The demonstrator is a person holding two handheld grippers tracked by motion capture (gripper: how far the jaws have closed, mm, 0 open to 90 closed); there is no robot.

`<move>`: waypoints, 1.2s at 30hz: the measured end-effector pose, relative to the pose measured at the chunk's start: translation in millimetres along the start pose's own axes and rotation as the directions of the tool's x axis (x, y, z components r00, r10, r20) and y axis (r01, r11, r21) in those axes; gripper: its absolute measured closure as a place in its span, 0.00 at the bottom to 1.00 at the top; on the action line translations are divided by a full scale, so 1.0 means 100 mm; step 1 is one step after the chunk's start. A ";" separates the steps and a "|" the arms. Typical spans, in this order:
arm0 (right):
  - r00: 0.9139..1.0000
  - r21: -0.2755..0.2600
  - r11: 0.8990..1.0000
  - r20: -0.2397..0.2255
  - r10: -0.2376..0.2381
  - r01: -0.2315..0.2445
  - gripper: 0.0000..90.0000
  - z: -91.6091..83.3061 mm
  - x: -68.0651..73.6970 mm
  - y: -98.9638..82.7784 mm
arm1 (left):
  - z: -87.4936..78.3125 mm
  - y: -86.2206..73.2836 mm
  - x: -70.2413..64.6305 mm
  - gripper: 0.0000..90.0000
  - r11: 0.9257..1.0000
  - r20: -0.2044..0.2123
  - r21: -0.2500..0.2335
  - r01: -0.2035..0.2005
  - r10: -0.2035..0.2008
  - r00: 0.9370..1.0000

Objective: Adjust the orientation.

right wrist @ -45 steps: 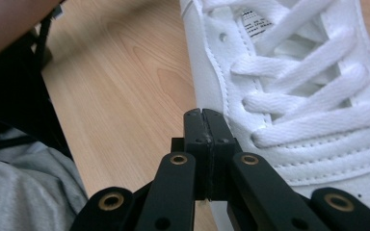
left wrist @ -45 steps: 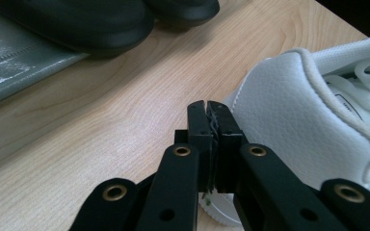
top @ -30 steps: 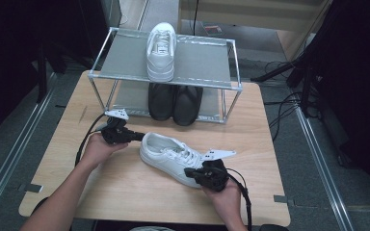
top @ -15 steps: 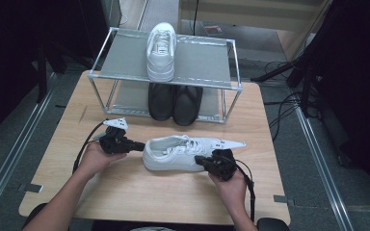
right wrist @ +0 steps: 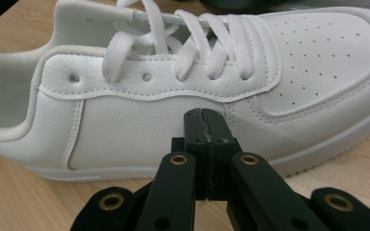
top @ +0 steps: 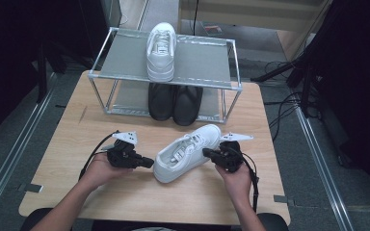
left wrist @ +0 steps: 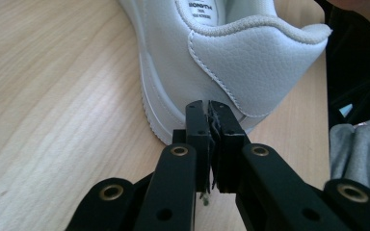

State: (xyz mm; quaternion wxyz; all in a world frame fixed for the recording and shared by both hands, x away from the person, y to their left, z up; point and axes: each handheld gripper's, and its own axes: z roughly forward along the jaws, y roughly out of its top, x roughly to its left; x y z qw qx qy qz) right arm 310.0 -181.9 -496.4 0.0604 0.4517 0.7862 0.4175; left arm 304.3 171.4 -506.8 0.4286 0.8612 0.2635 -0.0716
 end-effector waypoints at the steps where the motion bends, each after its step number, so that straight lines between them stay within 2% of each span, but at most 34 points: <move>1: 1.000 -0.004 1.000 0.000 -0.004 0.004 1.00 -0.01 0.00 0.00 | -0.02 0.02 0.00 1.00 1.000 -0.011 -0.013 -0.004 0.004 1.000; 4: 1.000 -0.037 0.999 -0.007 -0.011 0.011 1.00 -0.08 0.06 0.01 | -0.04 0.08 0.02 1.00 1.000 -0.064 -0.030 -0.005 0.003 0.998; 7: 1.000 -0.045 0.999 -0.012 -0.022 0.021 1.00 -0.11 0.14 -0.01 | 0.00 0.15 0.08 1.00 0.999 -0.071 -0.048 0.015 -0.019 0.997; 12: 1.000 -0.043 0.999 -0.014 -0.023 0.022 1.00 -0.12 0.23 -0.06 | 0.13 0.23 0.16 1.00 0.999 -0.092 -0.039 0.031 -0.034 0.995; 19: 1.000 -0.045 0.999 -0.006 0.001 -0.001 1.00 -0.08 0.28 -0.10 | 0.24 0.29 0.23 1.00 0.999 -0.059 -0.020 0.030 -0.031 0.998; 24: 1.000 -0.056 0.998 -0.009 0.027 -0.027 1.00 -0.02 0.27 -0.11 | 0.31 0.29 0.24 1.00 0.999 -0.053 0.003 0.041 -0.041 0.998; 27: 0.999 -0.065 0.997 -0.005 0.036 -0.036 1.00 -0.01 0.27 -0.12 | 0.32 0.28 0.20 1.00 0.999 -0.031 0.011 0.036 -0.036 0.999; 31: 0.999 -0.085 0.996 0.000 0.035 -0.035 1.00 0.01 0.25 -0.15 | 0.34 0.28 0.15 1.00 1.000 -0.031 0.024 0.017 -0.017 0.999; 34: 0.999 -0.097 0.995 -0.015 0.036 -0.037 0.98 0.02 0.21 -0.17 | 0.34 0.27 0.12 1.00 1.000 -0.033 0.017 0.026 -0.026 0.999; 36: 0.999 -0.105 0.994 -0.043 0.029 -0.033 0.97 0.03 0.17 -0.18 | 0.35 0.26 0.11 1.00 0.999 -0.020 0.020 0.031 -0.030 0.999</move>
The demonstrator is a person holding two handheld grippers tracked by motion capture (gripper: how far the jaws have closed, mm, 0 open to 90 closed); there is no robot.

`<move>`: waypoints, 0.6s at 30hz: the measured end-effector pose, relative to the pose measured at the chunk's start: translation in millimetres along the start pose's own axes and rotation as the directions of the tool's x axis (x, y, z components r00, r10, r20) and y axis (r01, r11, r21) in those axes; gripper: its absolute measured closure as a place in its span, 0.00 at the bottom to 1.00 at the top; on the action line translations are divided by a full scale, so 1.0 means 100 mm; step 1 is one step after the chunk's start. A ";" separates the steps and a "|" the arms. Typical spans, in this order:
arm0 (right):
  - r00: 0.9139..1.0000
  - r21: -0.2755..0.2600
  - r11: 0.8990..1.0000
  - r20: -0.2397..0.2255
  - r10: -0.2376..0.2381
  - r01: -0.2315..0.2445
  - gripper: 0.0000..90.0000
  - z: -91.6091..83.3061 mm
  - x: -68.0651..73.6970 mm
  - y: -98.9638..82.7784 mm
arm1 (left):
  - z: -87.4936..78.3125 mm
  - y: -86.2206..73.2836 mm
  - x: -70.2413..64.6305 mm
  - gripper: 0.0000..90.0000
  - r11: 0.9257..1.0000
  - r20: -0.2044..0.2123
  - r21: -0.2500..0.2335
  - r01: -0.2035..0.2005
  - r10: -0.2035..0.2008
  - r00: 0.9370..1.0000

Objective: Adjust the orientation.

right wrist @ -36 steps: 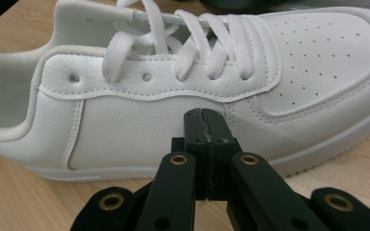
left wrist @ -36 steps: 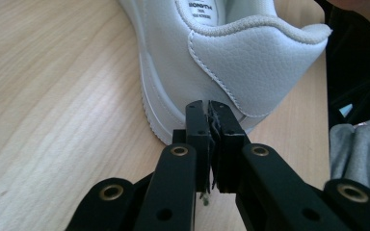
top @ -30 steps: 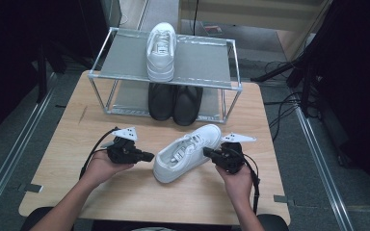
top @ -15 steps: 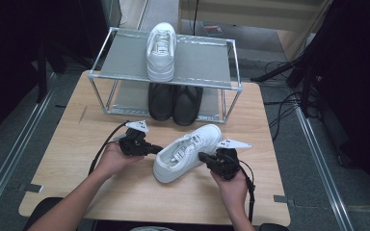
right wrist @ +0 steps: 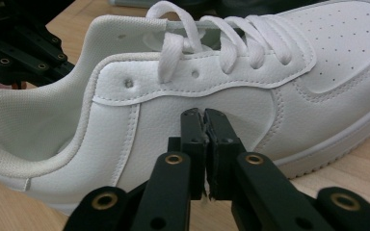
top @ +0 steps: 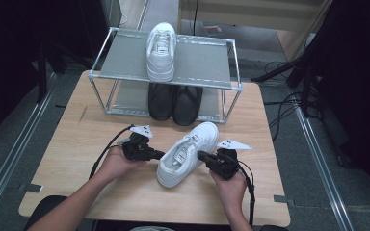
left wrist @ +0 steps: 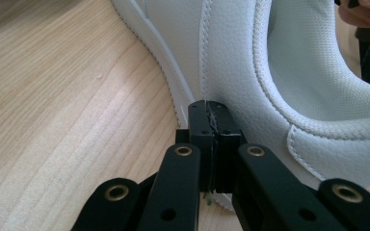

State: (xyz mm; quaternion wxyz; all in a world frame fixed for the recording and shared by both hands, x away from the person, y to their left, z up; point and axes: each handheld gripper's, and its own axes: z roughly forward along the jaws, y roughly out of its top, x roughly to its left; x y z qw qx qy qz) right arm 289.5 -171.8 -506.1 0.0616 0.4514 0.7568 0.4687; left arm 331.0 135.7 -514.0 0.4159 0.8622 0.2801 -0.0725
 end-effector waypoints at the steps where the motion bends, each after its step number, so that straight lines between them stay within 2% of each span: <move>1: 1.000 -0.008 1.000 -0.011 -0.003 0.003 0.99 0.00 -0.02 0.00 | 0.01 0.00 -0.01 1.00 1.000 0.006 -0.003 0.000 0.000 1.000; 5: 1.000 -0.016 1.000 -0.010 -0.010 0.010 1.00 -0.03 -0.05 -0.01 | 0.06 -0.01 -0.11 1.00 0.999 0.030 0.014 -0.031 0.030 0.999; 8: 0.999 -0.025 0.999 -0.001 0.033 -0.033 0.99 -0.05 -0.08 -0.02 | 0.10 -0.01 -0.17 1.00 0.999 0.059 0.023 -0.036 0.035 0.998; 13: 0.997 -0.014 0.997 0.029 0.074 -0.073 0.96 -0.06 -0.09 -0.01 | 0.13 0.00 -0.24 1.00 0.999 0.055 0.027 -0.043 0.042 0.998; 18: 0.996 0.000 0.998 0.063 0.055 -0.055 0.95 -0.07 -0.05 0.00 | 0.15 0.00 -0.28 1.00 0.998 0.057 0.028 -0.049 0.048 0.997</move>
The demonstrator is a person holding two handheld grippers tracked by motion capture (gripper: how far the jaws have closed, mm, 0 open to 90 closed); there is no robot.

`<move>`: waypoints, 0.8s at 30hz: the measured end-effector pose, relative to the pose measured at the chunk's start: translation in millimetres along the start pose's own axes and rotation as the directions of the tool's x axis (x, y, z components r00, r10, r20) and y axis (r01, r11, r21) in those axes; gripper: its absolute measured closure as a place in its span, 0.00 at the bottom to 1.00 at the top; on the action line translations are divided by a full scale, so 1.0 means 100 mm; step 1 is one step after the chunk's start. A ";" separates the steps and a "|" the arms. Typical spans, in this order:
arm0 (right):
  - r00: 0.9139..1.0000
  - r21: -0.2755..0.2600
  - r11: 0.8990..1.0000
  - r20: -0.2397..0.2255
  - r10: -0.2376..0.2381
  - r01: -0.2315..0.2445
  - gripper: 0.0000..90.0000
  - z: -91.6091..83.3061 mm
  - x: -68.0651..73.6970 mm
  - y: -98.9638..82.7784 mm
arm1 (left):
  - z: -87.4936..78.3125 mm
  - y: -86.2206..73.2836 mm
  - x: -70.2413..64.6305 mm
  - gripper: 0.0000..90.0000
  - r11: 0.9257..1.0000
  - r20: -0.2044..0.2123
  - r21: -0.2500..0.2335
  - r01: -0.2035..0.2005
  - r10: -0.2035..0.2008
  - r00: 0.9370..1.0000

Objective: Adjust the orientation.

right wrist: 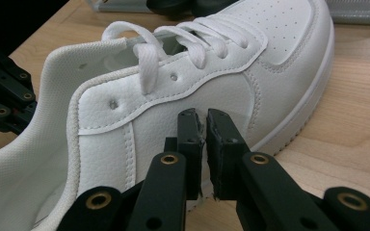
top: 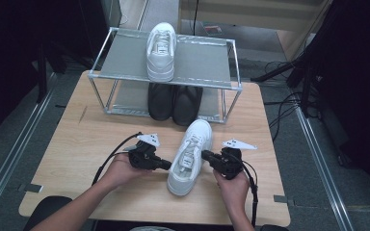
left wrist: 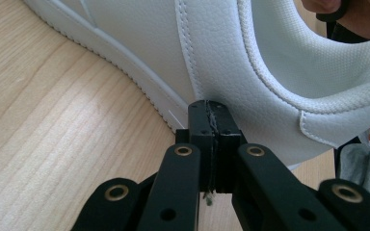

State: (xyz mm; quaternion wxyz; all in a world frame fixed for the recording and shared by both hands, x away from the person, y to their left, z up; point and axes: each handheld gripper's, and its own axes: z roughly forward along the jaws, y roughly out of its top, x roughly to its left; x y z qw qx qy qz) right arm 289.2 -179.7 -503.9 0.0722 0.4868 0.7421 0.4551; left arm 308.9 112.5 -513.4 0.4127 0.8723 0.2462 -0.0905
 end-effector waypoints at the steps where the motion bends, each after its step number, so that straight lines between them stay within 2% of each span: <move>1: 1.000 0.002 1.000 0.003 -0.004 0.004 0.96 0.00 0.00 0.00 | 0.01 0.00 -0.02 1.00 1.000 0.001 0.003 -0.002 0.002 1.000; 6: 0.997 0.015 0.999 0.053 -0.050 0.049 0.97 -0.02 0.05 0.01 | 0.06 0.01 -0.08 1.00 1.000 0.016 0.002 0.001 -0.001 1.000; 10: 0.996 0.013 0.999 0.081 -0.043 0.042 0.95 -0.05 0.04 0.01 | 0.13 0.02 -0.16 1.00 1.000 0.029 0.005 -0.014 0.014 0.999; 12: 0.992 0.008 0.998 0.113 -0.057 0.056 0.92 -0.06 0.06 0.00 | 0.15 0.03 -0.19 1.00 1.000 0.032 0.011 -0.026 0.025 0.999; 15: 0.987 0.007 0.998 0.148 -0.067 0.067 0.94 -0.07 0.09 -0.01 | 0.18 0.04 -0.22 1.00 0.999 0.040 0.010 -0.032 0.032 0.999; 19: 0.988 0.008 0.999 0.144 -0.051 0.050 0.98 -0.09 0.07 0.00 | 0.23 0.06 -0.25 1.00 0.999 0.049 0.008 -0.043 0.043 0.998; 21: 0.991 0.011 1.000 0.131 -0.021 0.020 0.98 -0.12 0.03 0.01 | 0.27 0.07 -0.30 1.00 0.999 0.053 0.007 -0.052 0.051 0.997; 24: 0.993 -0.013 1.000 0.116 -0.001 0.003 0.98 -0.18 -0.01 0.01 | 0.33 0.08 -0.34 1.00 0.998 0.064 0.006 -0.063 0.062 0.996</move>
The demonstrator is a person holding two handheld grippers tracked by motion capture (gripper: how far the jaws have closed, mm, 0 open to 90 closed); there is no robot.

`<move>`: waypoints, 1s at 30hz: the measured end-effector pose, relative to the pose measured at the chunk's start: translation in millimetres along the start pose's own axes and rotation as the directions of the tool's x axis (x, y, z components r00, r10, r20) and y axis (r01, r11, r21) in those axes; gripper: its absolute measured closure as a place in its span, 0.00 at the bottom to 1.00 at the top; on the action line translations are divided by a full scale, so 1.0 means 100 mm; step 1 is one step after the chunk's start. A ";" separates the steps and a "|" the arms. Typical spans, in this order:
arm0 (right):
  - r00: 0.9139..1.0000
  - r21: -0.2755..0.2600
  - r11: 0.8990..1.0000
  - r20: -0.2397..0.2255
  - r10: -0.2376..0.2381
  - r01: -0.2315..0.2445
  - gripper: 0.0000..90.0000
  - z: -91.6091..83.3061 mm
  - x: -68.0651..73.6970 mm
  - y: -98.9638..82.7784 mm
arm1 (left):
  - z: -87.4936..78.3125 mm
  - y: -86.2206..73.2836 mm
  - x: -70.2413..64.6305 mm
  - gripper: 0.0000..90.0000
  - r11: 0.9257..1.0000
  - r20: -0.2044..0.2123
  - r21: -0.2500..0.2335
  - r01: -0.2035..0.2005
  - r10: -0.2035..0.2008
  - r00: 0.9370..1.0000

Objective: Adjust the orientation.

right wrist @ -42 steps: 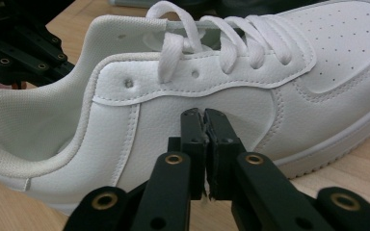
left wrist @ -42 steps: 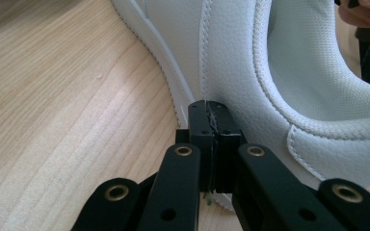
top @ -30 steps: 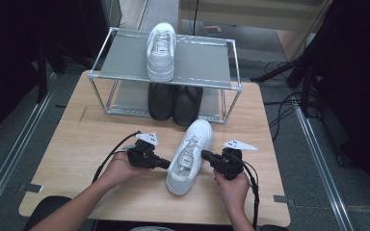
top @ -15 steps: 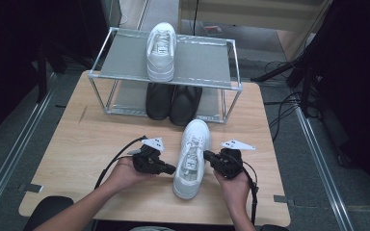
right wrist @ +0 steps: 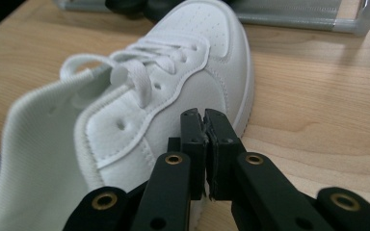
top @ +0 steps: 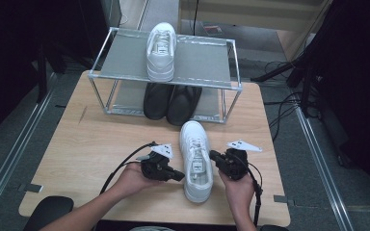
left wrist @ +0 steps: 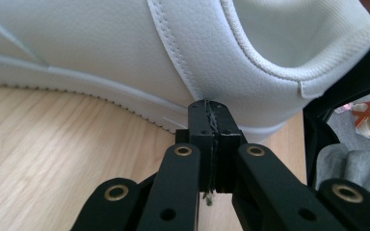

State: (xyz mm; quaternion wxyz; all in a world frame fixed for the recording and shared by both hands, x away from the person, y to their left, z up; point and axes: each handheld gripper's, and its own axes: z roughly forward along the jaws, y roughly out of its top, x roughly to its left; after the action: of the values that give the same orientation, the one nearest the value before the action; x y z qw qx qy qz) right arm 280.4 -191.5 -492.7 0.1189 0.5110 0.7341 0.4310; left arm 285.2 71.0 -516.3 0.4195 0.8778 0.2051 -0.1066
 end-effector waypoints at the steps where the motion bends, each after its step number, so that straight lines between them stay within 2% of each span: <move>1: 1.000 -0.007 1.000 0.003 -0.003 0.003 0.98 -0.02 0.00 0.00 | 0.02 0.01 -0.01 1.00 1.000 0.005 -0.002 0.003 -0.003 1.000; 6: 0.999 -0.016 0.999 0.032 -0.031 0.032 0.91 -0.08 0.00 0.00 | 0.10 0.03 -0.06 1.00 1.000 0.016 -0.009 -0.001 0.001 1.000; 10: 1.000 -0.021 1.000 0.019 -0.023 0.023 0.90 -0.16 -0.01 0.01 | 0.09 0.04 -0.07 0.97 1.000 0.027 -0.013 0.000 0.000 1.000; 13: 1.000 -0.036 0.999 -0.001 -0.025 0.025 0.87 -0.25 0.01 0.03 | -0.03 0.04 -0.04 0.91 1.000 0.030 -0.019 0.015 -0.015 0.999; 17: 0.999 -0.056 0.998 -0.023 -0.032 0.031 0.78 -0.36 0.06 0.04 | -0.22 0.04 0.01 0.79 0.999 -0.013 -0.021 0.025 -0.026 1.000; 19: 0.999 -0.050 0.998 -0.030 -0.045 0.043 0.75 -0.37 0.10 0.03 | -0.31 0.03 0.03 0.74 0.999 -0.040 -0.038 0.025 -0.026 0.999; 22: 0.998 -0.054 0.997 -0.012 -0.061 0.061 0.73 -0.36 0.14 0.00 | -0.41 0.03 0.08 0.67 0.998 -0.057 -0.045 0.035 -0.038 0.998; 27: 0.998 -0.060 0.997 -0.027 -0.052 0.050 0.71 -0.40 0.17 0.00 | -0.59 -0.01 0.18 0.64 0.995 -0.091 -0.076 0.061 -0.068 0.994; 30: 0.997 -0.046 0.997 -0.033 -0.068 0.067 0.71 -0.39 0.22 -0.02 | -0.66 -0.03 0.23 0.64 0.992 -0.103 -0.096 0.076 -0.086 0.991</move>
State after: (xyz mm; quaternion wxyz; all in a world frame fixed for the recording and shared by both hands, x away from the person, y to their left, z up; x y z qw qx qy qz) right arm 245.6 -192.8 -464.8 0.1321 0.4755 0.7430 0.4520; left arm 305.6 130.3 -485.0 0.4432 0.8530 0.2675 -0.0667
